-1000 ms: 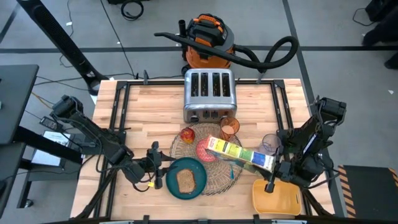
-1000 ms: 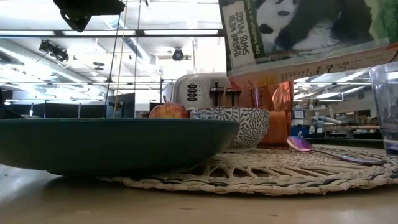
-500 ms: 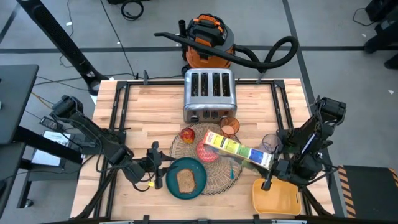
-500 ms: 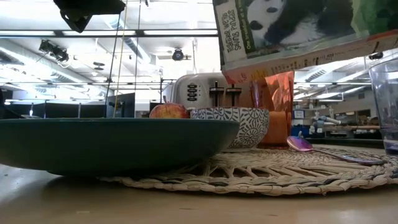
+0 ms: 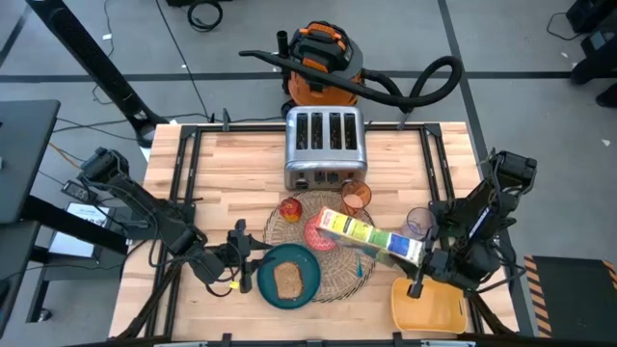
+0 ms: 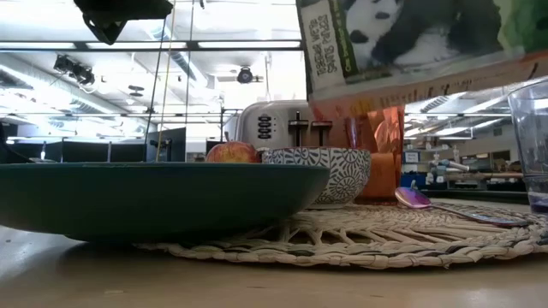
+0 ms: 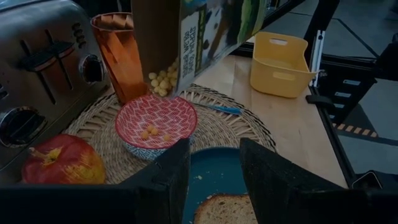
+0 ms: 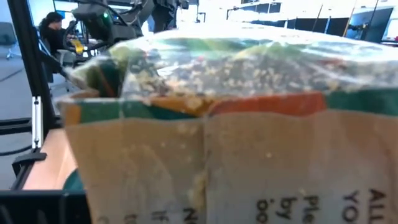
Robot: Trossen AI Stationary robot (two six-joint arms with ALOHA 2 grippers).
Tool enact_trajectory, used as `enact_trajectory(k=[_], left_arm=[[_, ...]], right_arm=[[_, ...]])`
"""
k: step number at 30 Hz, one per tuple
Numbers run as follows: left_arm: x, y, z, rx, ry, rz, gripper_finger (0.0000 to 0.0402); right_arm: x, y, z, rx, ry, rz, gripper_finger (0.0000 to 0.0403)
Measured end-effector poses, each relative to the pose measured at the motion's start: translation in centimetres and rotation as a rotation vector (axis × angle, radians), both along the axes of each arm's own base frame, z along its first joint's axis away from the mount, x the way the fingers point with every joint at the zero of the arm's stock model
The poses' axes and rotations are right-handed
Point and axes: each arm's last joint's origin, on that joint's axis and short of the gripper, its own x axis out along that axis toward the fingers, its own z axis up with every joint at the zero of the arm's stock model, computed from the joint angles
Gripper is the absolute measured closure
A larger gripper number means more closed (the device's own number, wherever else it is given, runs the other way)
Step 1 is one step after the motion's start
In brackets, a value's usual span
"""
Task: Arrange a breakfast setting
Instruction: Pour the yellow cereal from the cereal box into the red patterned bowl
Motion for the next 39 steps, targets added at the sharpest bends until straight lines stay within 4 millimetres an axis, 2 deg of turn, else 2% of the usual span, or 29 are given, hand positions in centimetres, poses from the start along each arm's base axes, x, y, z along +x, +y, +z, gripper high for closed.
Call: enact_trajectory(k=[6, 21, 24, 31, 36, 39], left_arm=[[0.0, 0.0, 0.1, -0.007, -0.007, 0.002, 0.0255], [0.1, 0.0, 0.2, -0.02, -0.022, 0.002, 0.0255], [0.1, -0.1, 0.2, -0.022, -0.023, 0.001, 0.0255], [0.1, -0.1, 0.2, -0.014, -0.022, -0.001, 0.0255], [0.1, -0.1, 0.2, 0.001, -0.02, -0.006, 0.0255], [0.1, -0.1, 0.3, -0.003, -0.027, -0.006, 0.0255]], right_arm=[[0.0, 0.0, 1.3, 0.063, -0.028, -0.001, 0.0228], [0.8, -0.5, 1.2, 0.203, -0.096, -0.04, 0.0228], [1.1, -0.2, 1.9, 0.218, -0.103, -0.046, 0.0229], [1.6, 0.7, 4.6, 0.106, -0.05, -0.048, 0.0229], [1.7, 0.8, 5.1, -0.066, 0.032, -0.049, 0.0229], [1.5, 0.9, 5.1, -0.111, 0.053, -0.041, 0.0229]])
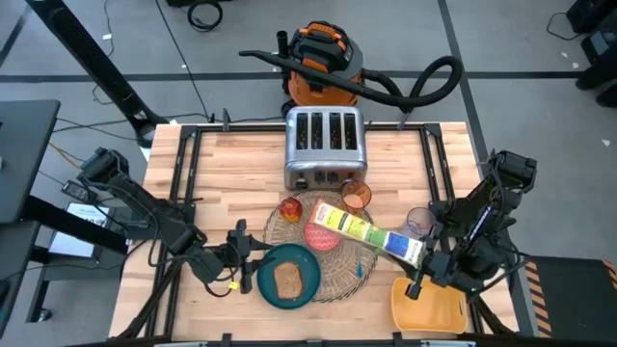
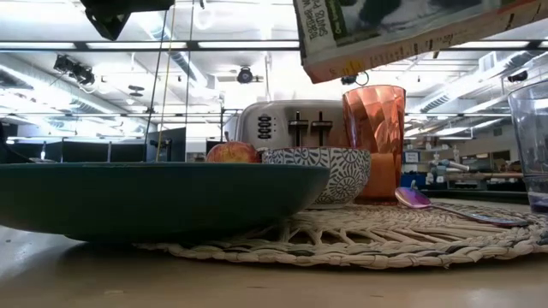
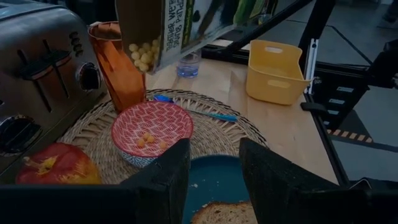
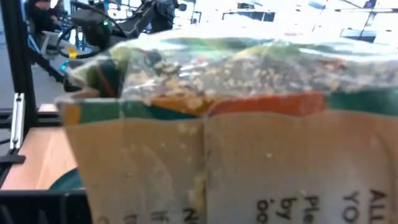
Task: Arrange a breakfast setting
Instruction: Pour the yellow cereal from the cereal box into the red patterned bowl
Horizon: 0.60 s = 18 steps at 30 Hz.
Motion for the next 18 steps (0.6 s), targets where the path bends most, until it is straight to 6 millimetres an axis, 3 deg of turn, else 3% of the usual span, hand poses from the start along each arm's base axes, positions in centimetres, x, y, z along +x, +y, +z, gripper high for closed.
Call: enact_trajectory(k=[8, 18], left_arm=[[0.2, -0.2, 0.5, 0.032, -0.038, -0.036, 0.0255], [0.6, -0.3, 1.9, 0.103, -0.143, -0.062, 0.0255]], right_arm=[[-1.4, 1.5, -0.8, -0.107, 0.048, 0.073, 0.0229], [-0.5, 2.7, -4.6, -0.303, 0.125, 0.136, 0.0229]])
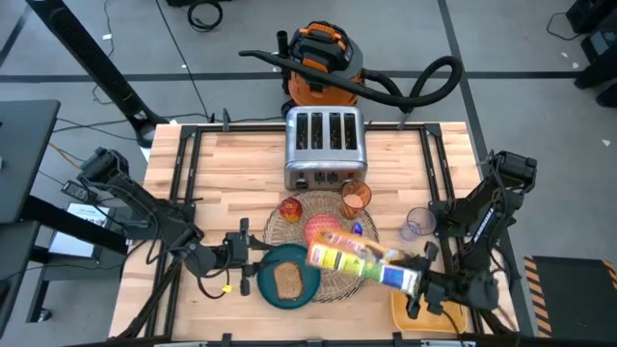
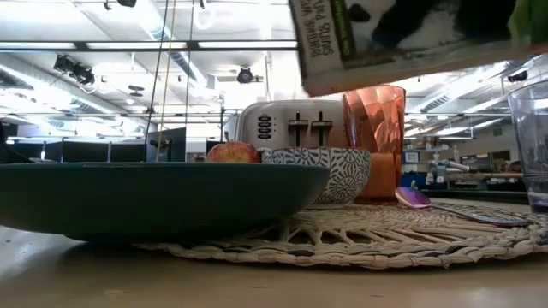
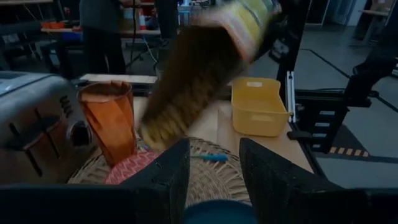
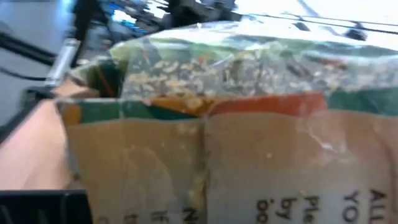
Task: Arrange a breakfast setting
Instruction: Pour the yellow cereal from the cereal box into the red patterned bowl
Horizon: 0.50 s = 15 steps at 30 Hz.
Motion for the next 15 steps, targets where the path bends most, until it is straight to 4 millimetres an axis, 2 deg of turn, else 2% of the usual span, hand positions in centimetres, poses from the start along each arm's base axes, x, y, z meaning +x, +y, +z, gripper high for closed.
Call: enact_trajectory(k=[3, 6, 15], left_arm=[[0.0, 0.0, 0.1, 0.0, -0.007, -0.001, 0.0255], [0.0, 0.0, 0.1, -0.008, -0.009, 0.0, 0.0255], [0.0, 0.0, 0.1, -0.027, -0.011, 0.003, 0.0255]], right_arm=[[0.7, -0.2, -1.1, -0.004, 0.028, 0.07, 0.0229], [1.3, -0.7, -1.9, -0.041, 0.057, 0.029, 0.0229], [1.7, -1.4, -2.6, -0.082, 0.081, -0.024, 0.0229]])
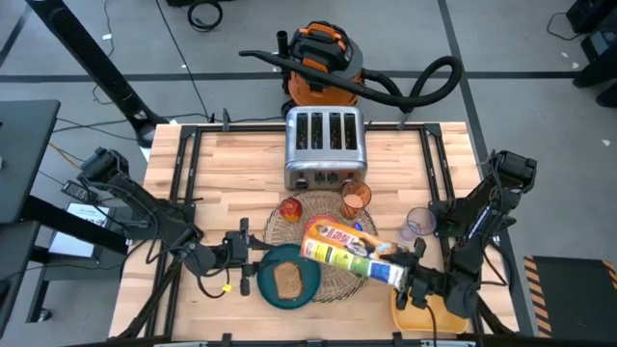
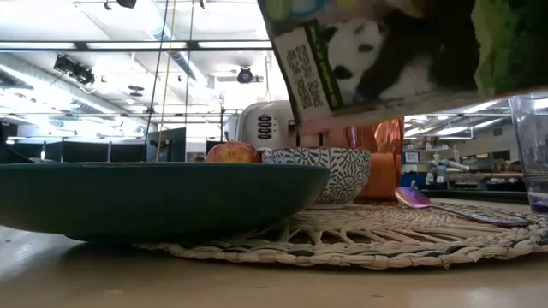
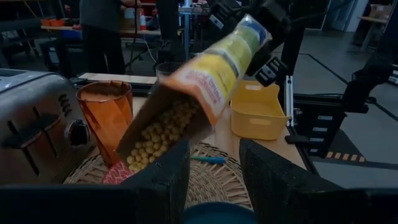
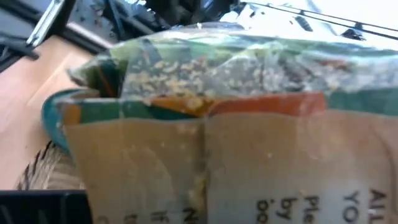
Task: Arrange a breakfast setting
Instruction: Pour the yellow cereal from the cereal box into the red patterned bowl
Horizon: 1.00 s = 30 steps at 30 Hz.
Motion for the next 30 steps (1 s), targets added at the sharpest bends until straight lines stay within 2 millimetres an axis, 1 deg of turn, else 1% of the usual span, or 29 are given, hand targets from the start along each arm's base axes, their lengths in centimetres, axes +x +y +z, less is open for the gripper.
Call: enact_trajectory(k=[5, 7, 9, 12, 16, 22, 30], left_arm=[[0.0, 0.0, 0.0, 0.0, 0.0, 0.0, 0.0255], [0.0, 0.0, 0.0, -0.008, -0.001, 0.001, 0.0255], [0.0, 0.0, 0.0, -0.012, -0.001, 0.002, 0.0255], [0.0, 0.0, 0.0, -0.012, -0.002, 0.002, 0.0255], [0.1, 0.1, 0.0, -0.013, -0.002, 0.007, 0.0255], [0.3, 0.5, 0.0, -0.013, -0.003, 0.023, 0.0255], [0.4, 0.6, 0.0, -0.013, -0.003, 0.028, 0.0255]], right_arm=[[-0.1, -0.6, -1.5, 0.007, 0.073, 0.05, 0.0229], [0.0, -0.8, -1.6, 0.005, 0.082, 0.043, 0.0229], [-0.1, -0.9, -1.3, 0.005, 0.082, 0.046, 0.0229], [-0.3, -1.4, -0.3, 0.001, 0.08, 0.057, 0.0229], [-0.5, -2.3, 0.8, 0.014, 0.117, 0.106, 0.0229], [-0.2, -3.9, 1.5, 0.01, 0.189, 0.139, 0.0229], [0.2, -5.2, 2.6, 0.002, 0.222, 0.177, 0.0229]])
